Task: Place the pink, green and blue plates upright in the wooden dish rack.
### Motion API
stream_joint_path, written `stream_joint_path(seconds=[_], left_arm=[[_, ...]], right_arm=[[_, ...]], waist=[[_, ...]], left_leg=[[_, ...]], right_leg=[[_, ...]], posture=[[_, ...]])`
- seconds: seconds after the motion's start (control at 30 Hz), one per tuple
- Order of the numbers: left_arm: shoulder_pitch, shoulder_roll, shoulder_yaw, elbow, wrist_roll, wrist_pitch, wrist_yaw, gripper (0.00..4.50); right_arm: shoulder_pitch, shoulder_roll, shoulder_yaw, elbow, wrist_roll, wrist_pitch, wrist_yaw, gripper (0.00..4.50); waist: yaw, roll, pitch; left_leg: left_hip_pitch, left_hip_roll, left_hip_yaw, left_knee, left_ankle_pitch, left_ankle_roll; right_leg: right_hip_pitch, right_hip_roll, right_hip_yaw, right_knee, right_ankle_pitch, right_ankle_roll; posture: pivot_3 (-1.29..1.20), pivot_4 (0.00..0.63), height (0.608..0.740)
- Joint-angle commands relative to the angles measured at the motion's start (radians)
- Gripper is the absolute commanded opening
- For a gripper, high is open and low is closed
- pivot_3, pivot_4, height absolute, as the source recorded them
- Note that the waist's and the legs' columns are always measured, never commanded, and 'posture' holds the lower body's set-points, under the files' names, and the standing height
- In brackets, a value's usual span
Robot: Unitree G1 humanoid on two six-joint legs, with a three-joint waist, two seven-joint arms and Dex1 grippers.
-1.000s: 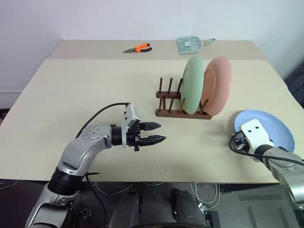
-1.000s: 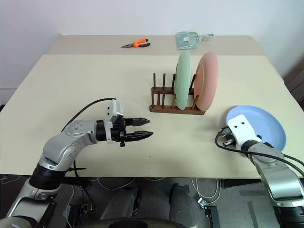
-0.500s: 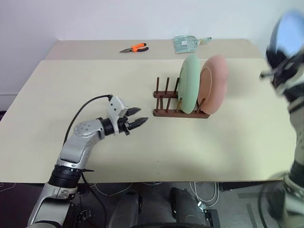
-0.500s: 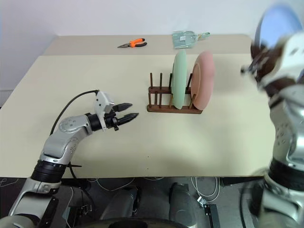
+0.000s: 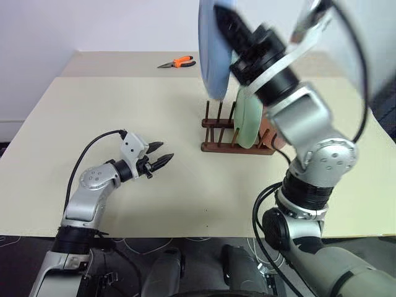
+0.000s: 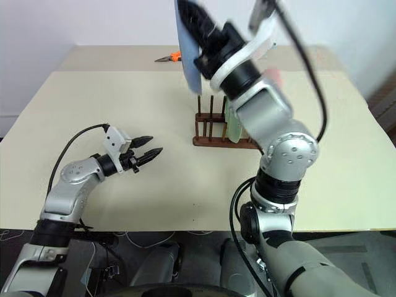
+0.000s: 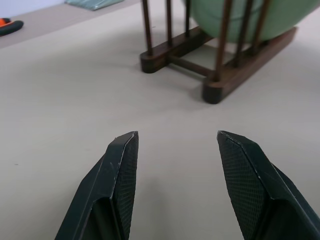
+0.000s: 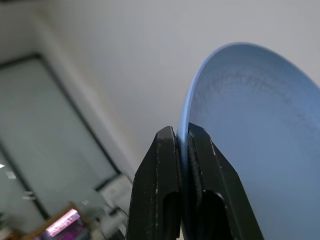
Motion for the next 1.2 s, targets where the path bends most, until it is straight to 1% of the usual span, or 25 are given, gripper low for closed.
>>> stream_joint_path(seconds=[0.03,0.2,0.33,0.5,0.57,0.6,0.63,0.7,0.77,0.83,0.97,1.03,1.07,1.1,1.13,1.2], left_arm=[[0.01,0.001,0.044,-0.072,-0.048,0.01,-0.007,2.57],[0.019,0.004,0.045,-0.093,-0.053,0.024,-0.012,2.57],[0.021,0.002,0.038,-0.098,-0.049,0.031,-0.01,2.57],[0.02,0.001,0.028,-0.096,-0.041,0.034,-0.013,2.57],[0.022,0.002,0.025,-0.101,-0.04,0.037,-0.012,2.57],[0.026,0.001,0.023,-0.105,-0.038,0.038,-0.01,2.57],[0.028,0.001,0.022,-0.109,-0.037,0.039,-0.009,2.57],[0.035,0.002,0.021,-0.119,-0.037,0.043,-0.006,2.57],[0.04,0.002,0.021,-0.126,-0.036,0.046,-0.003,2.57],[0.043,0.002,0.024,-0.129,-0.03,0.045,0.006,2.57],[0.052,0.008,0.05,-0.1,-0.009,0.021,0.033,2.57],[0.051,0.007,0.06,-0.08,0.006,0.005,0.052,2.57],[0.049,0.007,0.07,-0.059,0.014,-0.006,0.065,2.57],[0.048,0.016,0.085,-0.023,0.03,-0.028,0.077,2.57],[0.048,0.024,0.097,0.007,0.043,-0.049,0.085,2.57],[0.041,0.032,0.105,0.038,0.06,-0.069,0.099,2.57]], right_arm=[[-0.005,0.012,0.004,-0.012,0.008,-0.032,-0.03,0.04],[0.029,0.064,-0.008,0.02,0.069,-0.048,-0.11,0.04],[0.045,0.082,-0.015,0.061,0.099,-0.061,-0.165,0.04],[0.043,0.072,-0.016,0.178,0.059,-0.059,-0.178,0.04],[0.035,0.064,-0.01,0.194,0.035,-0.062,-0.169,0.72],[0.025,0.04,0.011,0.187,-0.008,-0.064,-0.132,1.04],[0.018,0.022,0.025,0.181,-0.039,-0.064,-0.104,1.49],[-0.002,-0.044,0.066,0.131,-0.114,-0.072,-0.01,2.47],[-0.002,-0.124,0.074,0.066,-0.156,-0.085,0.085,2.47],[0.036,-0.232,0.044,-0.017,-0.156,-0.083,0.198,2.47],[0.217,-0.47,-0.145,-0.095,-0.097,-0.066,0.385,2.47],[0.326,-0.578,-0.233,-0.074,-0.122,-0.07,0.46,2.47],[0.404,-0.638,-0.287,-0.041,-0.16,-0.074,0.504,2.47],[0.517,-0.7,-0.326,-0.011,-0.239,-0.093,0.558,2.47],[0.61,-0.743,-0.343,0.015,-0.303,-0.112,0.601,2.47],[0.725,-0.792,-0.336,0.06,-0.397,-0.166,0.679,2.47]], waist=[[-0.003,0.001,0.0],[-0.025,0.0,0.0],[-0.027,0.001,0.0],[-0.027,0.001,0.0],[-0.027,0.001,0.0],[-0.027,0.001,0.0],[-0.027,0.001,0.0],[-0.026,0.001,0.0],[-0.024,0.001,0.0],[-0.019,0.0,0.0],[-0.014,-0.002,-0.001],[-0.016,-0.001,0.0],[-0.015,-0.001,0.0],[-0.013,-0.001,0.0],[-0.01,-0.002,-0.001],[-0.008,-0.002,-0.001]], left_leg=[[0.0,0.0,0.0,0.0,0.0,0.0],[0.0,0.001,0.0,-0.002,0.0,0.0],[0.001,0.001,0.001,-0.002,0.0,0.0],[0.001,0.001,0.001,-0.001,0.0,0.0],[0.001,0.001,0.002,-0.001,0.0,0.0],[0.001,0.001,0.002,-0.001,0.0,0.0],[0.0,0.001,0.002,-0.001,0.0,0.0],[0.0,0.001,0.003,-0.001,0.0,0.0],[0.0,0.001,0.003,-0.001,0.0,0.0],[-0.001,0.001,0.002,-0.001,0.0,0.0],[0.0,0.001,0.0,-0.001,0.0,0.0],[0.0,0.001,0.001,0.0,0.0,0.0],[0.0,0.0,0.002,0.0,0.0,0.001],[0.0,0.001,0.003,0.0,0.0,0.001],[0.0,0.001,0.003,0.0,0.0,0.001],[0.001,0.001,0.003,0.0,-0.001,0.001]], right_leg=[[-0.001,0.0,0.0,0.001,0.0,0.0],[-0.003,0.001,0.0,0.004,0.0,0.0],[-0.004,0.002,0.001,0.006,0.0,0.0],[-0.004,0.002,0.001,0.006,0.0,0.0],[-0.004,0.002,0.001,0.006,0.0,0.0],[-0.005,0.002,0.001,0.006,0.0,0.0],[-0.005,0.002,0.001,0.006,0.0,0.0],[-0.005,0.002,0.002,0.006,0.0,0.0],[-0.005,0.002,0.002,0.006,0.0,0.0],[-0.005,0.002,0.001,0.005,0.0,0.0],[0.001,0.002,-0.001,-0.001,-0.001,0.001],[0.003,0.0,-0.001,-0.003,-0.002,-0.002],[0.003,0.0,0.0,-0.003,-0.002,-0.002],[0.003,0.0,0.0,-0.003,-0.004,0.0],[0.003,0.0,0.0,-0.003,-0.005,0.001],[0.004,0.0,-0.001,-0.003,-0.005,0.002]], posture=[[0.0,0.15,0.74],[0.0,0.15,0.74],[0.0,0.15,0.74],[0.0,0.15,0.74],[0.0,0.15,0.74],[0.0,0.15,0.74],[0.0,0.15,0.74],[0.0,0.15,0.74],[0.0,0.15,0.74],[0.0,0.15,0.74],[0.0,0.15,0.74],[0.0,0.15,0.74],[0.0,0.15,0.74],[0.0,0.15,0.74],[0.0,0.15,0.74],[0.0,0.15,0.74]])
